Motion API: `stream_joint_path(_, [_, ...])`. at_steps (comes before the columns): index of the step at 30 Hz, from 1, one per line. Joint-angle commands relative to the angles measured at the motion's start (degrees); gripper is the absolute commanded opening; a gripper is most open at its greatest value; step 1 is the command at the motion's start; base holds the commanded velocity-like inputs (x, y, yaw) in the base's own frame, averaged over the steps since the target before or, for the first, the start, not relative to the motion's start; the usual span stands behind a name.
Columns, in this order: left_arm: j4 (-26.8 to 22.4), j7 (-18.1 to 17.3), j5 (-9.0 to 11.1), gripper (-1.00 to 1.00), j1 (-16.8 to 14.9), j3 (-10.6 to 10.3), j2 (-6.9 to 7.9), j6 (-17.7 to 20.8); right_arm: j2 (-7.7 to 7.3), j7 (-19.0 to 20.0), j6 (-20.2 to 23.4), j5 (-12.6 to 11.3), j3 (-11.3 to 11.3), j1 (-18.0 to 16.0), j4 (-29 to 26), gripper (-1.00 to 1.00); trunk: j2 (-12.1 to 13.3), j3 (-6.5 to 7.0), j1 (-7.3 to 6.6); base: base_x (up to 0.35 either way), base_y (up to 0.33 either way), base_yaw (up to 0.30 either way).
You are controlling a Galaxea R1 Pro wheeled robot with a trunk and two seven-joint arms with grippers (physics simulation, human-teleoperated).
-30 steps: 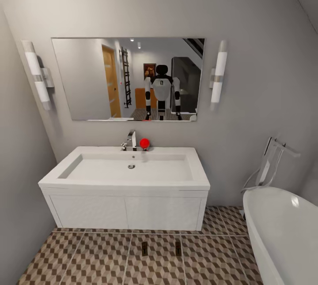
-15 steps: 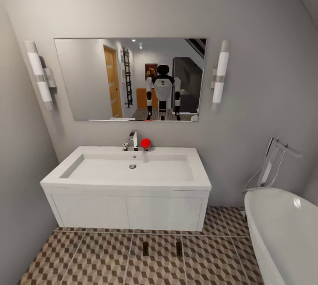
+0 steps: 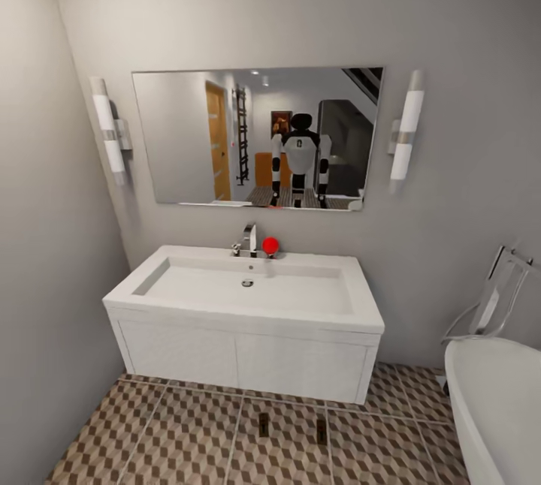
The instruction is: Take the four mousetraps from the cabinet in the bathroom and place them on the bathroom floor. Make sure all four end up on the same floor surface, and ensure that at least two of them are either under or directly next to the same bathroom sink.
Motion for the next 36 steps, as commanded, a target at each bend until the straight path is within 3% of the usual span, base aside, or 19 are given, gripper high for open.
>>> stream_joint_path(1, [0.08, 0.14, 0.59, 1.00, 0.09, -0.49, -0.05, -0.02, 0.01, -0.03, -0.38, -0.51, 0.47, -0.07, 0.18, 1.00, -0.09, -0.04, 0.03, 0.000, 0.000, 0.252])
stream_joint_path(10, [0.02, -1.10, 0.53, 1.00, 1.61, -0.49, -0.15, 2.57, 0.07, 0.06, -0.38, -0.50, 0.48, -0.07, 0.18, 1.00, -0.09, 0.31, 0.03, 0.000, 0.000, 0.256])
stream_joint_path(21, [0.04, -7.50, 0.63, 1.00, 3.60, -0.44, -0.08, 3.48, 0.27, 0.57, 0.69, -0.47, 0.53, 0.53, 0.18, 1.00, -0.09, 0.73, 0.03, 0.000, 0.000, 0.259])
stream_joint_path(27, [0.04, -9.15, 0.73, 1.00, 4.69, -0.37, -0.05, 3.45, 0.69, 0.66, 2.12, -0.43, 0.55, 1.47, 0.18, 1.00, -0.09, 0.97, 0.03, 0.000, 0.000, 0.259])
stream_joint_path(32, [0.04, -9.50, 1.46, 1.00, 5.30, -0.33, -0.04, 3.44, 1.60, 0.68, 2.63, -0.42, 0.52, 2.17, 0.18, 1.00, -0.09, 1.16, 0.03, 0.000, 0.000, 0.259])
stream_joint_path(36, [0.07, -9.64, 3.15, 1.00, 5.77, -0.32, -0.04, 3.44, 2.49, 0.69, 2.89, -0.39, 0.52, 3.06, 0.18, 1.00, -0.09, 1.31, 0.03, 0.000, 0.000, 0.259])
